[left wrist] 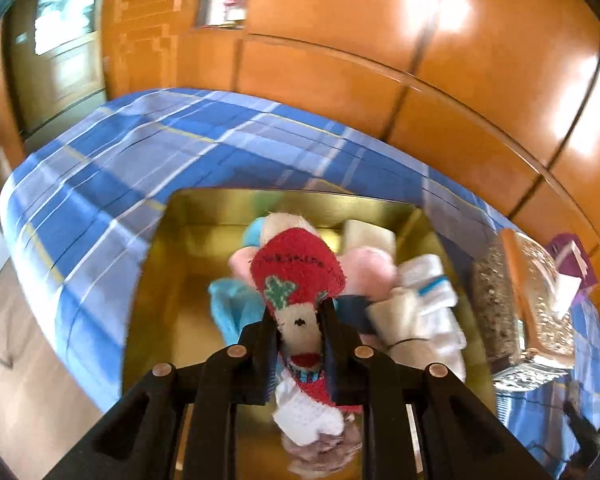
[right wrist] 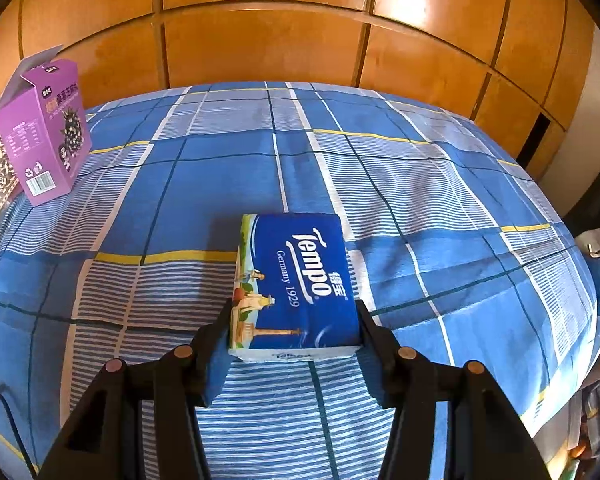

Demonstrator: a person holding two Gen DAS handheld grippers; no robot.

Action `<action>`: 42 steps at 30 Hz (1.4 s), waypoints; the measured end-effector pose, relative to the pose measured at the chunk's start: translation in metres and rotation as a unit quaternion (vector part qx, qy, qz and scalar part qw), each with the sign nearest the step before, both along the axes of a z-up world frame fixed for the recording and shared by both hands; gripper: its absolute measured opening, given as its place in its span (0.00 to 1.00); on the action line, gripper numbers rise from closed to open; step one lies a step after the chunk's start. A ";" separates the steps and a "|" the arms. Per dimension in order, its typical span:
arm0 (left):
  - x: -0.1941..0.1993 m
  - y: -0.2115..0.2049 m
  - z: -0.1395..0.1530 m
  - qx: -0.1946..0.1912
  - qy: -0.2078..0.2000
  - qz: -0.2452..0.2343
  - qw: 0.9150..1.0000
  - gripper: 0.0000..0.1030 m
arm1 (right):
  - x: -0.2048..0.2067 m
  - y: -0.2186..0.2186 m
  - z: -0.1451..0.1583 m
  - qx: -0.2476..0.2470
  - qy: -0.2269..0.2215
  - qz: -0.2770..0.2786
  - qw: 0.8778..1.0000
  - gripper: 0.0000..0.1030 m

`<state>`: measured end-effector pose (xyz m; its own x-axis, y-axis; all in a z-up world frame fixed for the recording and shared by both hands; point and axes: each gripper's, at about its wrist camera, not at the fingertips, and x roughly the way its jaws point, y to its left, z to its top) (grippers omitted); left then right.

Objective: Organize soft objects
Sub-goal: 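Carry the red sock into the tray and open the left tool while the right tool holds the Tempo packet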

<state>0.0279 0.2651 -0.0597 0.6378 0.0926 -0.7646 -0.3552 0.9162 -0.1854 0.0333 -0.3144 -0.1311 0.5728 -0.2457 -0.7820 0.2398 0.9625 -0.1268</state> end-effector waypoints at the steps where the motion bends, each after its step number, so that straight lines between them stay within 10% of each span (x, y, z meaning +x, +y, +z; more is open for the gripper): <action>1: -0.005 0.005 -0.001 0.001 0.000 0.010 1.000 0.19 | -0.001 0.001 0.000 -0.001 -0.001 -0.002 1.000 0.53; 21: 0.011 -0.015 -0.033 0.010 0.039 -0.052 0.998 0.24 | 0.003 0.008 -0.001 -0.016 0.009 -0.026 0.999 0.52; 31: -0.001 -0.024 -0.031 0.101 0.012 -0.033 0.994 0.66 | 0.002 0.009 -0.001 -0.022 0.010 -0.033 0.999 0.52; 42: -0.009 -0.022 -0.010 0.108 -0.020 -0.008 0.994 0.77 | 0.002 0.009 -0.001 -0.020 0.009 -0.038 0.999 0.52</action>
<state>0.0187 0.2429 -0.0699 0.6694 0.2427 -0.7021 -0.3375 0.9413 0.0036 0.0356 -0.3052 -0.1324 0.5374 -0.3194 -0.7805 0.3092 0.9357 -0.1700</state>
